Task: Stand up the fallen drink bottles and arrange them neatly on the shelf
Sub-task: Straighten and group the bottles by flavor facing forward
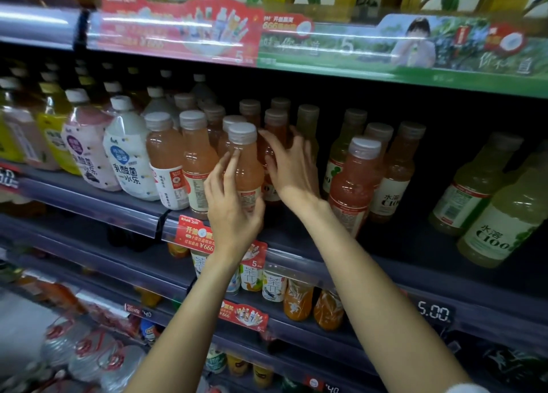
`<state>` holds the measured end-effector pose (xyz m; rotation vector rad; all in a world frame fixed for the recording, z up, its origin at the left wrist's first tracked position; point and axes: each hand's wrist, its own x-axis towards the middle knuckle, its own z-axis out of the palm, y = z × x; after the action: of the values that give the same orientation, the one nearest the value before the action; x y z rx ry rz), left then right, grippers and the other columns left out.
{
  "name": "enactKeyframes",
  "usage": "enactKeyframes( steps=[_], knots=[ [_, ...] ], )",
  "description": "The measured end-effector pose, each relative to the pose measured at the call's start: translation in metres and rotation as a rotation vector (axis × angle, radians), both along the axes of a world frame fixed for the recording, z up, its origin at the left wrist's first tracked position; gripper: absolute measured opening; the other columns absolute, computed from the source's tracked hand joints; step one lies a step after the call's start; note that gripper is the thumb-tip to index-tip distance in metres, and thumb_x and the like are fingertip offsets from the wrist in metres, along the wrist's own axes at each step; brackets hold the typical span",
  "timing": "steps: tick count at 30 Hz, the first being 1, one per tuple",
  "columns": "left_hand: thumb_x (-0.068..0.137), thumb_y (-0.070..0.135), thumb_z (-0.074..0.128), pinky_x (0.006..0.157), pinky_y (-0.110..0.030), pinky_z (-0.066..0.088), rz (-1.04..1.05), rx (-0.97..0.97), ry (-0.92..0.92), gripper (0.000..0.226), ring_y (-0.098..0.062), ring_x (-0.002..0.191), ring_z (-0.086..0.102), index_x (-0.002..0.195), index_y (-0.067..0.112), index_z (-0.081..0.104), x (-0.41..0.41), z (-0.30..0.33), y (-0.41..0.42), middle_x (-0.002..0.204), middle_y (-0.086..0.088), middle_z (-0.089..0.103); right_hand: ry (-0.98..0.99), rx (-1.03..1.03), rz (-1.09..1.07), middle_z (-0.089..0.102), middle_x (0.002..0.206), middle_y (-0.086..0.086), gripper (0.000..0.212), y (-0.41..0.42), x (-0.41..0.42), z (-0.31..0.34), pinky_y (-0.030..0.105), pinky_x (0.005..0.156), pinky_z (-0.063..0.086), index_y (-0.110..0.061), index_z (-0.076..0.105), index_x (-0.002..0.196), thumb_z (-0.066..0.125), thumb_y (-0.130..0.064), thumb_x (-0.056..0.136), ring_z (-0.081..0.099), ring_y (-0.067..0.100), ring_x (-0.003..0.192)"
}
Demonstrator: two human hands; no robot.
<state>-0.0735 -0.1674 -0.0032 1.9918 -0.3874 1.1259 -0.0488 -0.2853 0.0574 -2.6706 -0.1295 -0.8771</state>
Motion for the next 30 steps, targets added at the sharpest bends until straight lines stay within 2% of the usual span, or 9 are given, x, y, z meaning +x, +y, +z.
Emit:
enactKeyframes(
  steps=[5,9,12,17,19,21,25,27,30],
  knots=[
    [0.081,0.013,0.072,0.108,-0.010,0.020,-0.011,0.009,0.008,0.073,-0.026,0.129,0.039,0.144,0.015,0.034,0.002,-0.001,0.001,0.142,-0.013,0.043,0.034,-0.056,-0.007,0.038,0.141,0.016,0.049,0.002,0.010,-0.001,0.043,0.099,0.037,-0.033,0.037,0.142,0.051,-0.031,0.095,0.037,0.036,0.126],
    [0.082,0.016,0.071,0.106,-0.008,0.020,-0.016,0.015,-0.001,0.073,-0.026,0.128,0.038,0.145,0.017,0.033,0.003,-0.002,0.003,0.141,-0.013,0.043,-0.064,0.015,-0.016,0.041,0.129,0.019,0.046,0.000,-0.009,-0.009,0.045,0.090,0.047,-0.025,0.045,0.136,0.059,-0.023,0.091,0.046,0.038,0.116],
    [0.084,0.019,0.070,0.111,-0.015,0.016,0.046,0.043,-0.021,0.069,-0.028,0.131,0.035,0.143,0.017,0.035,0.003,-0.004,0.002,0.142,-0.016,0.042,-0.200,-0.022,0.019,0.047,0.120,0.023,0.048,-0.003,-0.028,-0.020,0.049,0.086,0.051,-0.020,0.048,0.133,0.063,-0.021,0.088,0.051,0.040,0.108],
    [0.083,0.029,0.069,0.117,-0.031,0.008,0.144,0.094,-0.092,0.059,-0.032,0.138,0.022,0.135,0.016,0.044,-0.001,-0.011,-0.003,0.146,-0.017,0.032,-0.206,-0.036,0.018,0.048,0.133,0.020,0.069,-0.011,-0.055,-0.019,0.044,0.085,0.054,-0.025,0.029,0.142,0.067,-0.030,0.085,0.056,0.037,0.110],
    [0.085,0.030,0.068,0.117,-0.034,0.011,0.090,0.117,-0.148,0.056,-0.032,0.137,0.023,0.134,0.014,0.046,-0.005,-0.012,-0.006,0.145,-0.014,0.031,-0.227,-0.020,0.038,0.044,0.139,0.021,0.068,-0.014,-0.066,-0.016,0.039,0.076,0.057,-0.020,0.036,0.139,0.072,-0.028,0.081,0.063,0.035,0.101],
    [0.086,0.027,0.066,0.116,-0.032,0.020,-0.034,0.135,-0.175,0.057,-0.031,0.134,0.030,0.135,0.008,0.045,-0.012,-0.012,-0.013,0.141,-0.014,0.036,-0.299,-0.044,0.033,0.041,0.142,0.022,0.057,-0.019,-0.078,-0.018,0.032,0.081,0.054,-0.013,0.048,0.132,0.072,-0.024,0.081,0.063,0.033,0.103],
    [0.089,0.027,0.065,0.106,-0.013,0.030,-0.243,0.154,0.029,0.071,-0.024,0.134,0.037,0.145,0.001,0.030,-0.022,-0.009,-0.028,0.144,-0.016,0.037,-0.524,0.052,-0.092,0.054,0.121,0.018,0.033,-0.046,-0.097,-0.030,0.022,0.099,0.041,-0.012,0.054,0.118,0.066,-0.017,0.087,0.048,0.023,0.112],
    [0.089,0.032,0.065,0.102,-0.013,0.032,-0.279,0.178,0.121,0.079,-0.024,0.134,0.038,0.149,0.004,0.021,-0.023,-0.006,-0.035,0.146,-0.016,0.035,-0.518,0.203,-0.163,0.050,0.123,0.021,0.044,-0.058,-0.100,-0.034,0.009,0.103,0.026,-0.009,0.051,0.121,0.070,-0.021,0.083,0.041,0.022,0.117],
    [0.087,0.031,0.069,0.093,-0.029,0.044,-0.358,0.118,0.294,0.092,-0.020,0.123,0.049,0.153,0.014,0.008,-0.025,-0.001,-0.042,0.148,-0.012,0.038,-0.397,0.344,-0.118,0.043,0.130,0.025,0.072,-0.063,-0.095,-0.038,-0.001,0.100,0.018,-0.004,0.043,0.132,0.080,-0.024,0.074,0.036,0.019,0.123]
  ],
)
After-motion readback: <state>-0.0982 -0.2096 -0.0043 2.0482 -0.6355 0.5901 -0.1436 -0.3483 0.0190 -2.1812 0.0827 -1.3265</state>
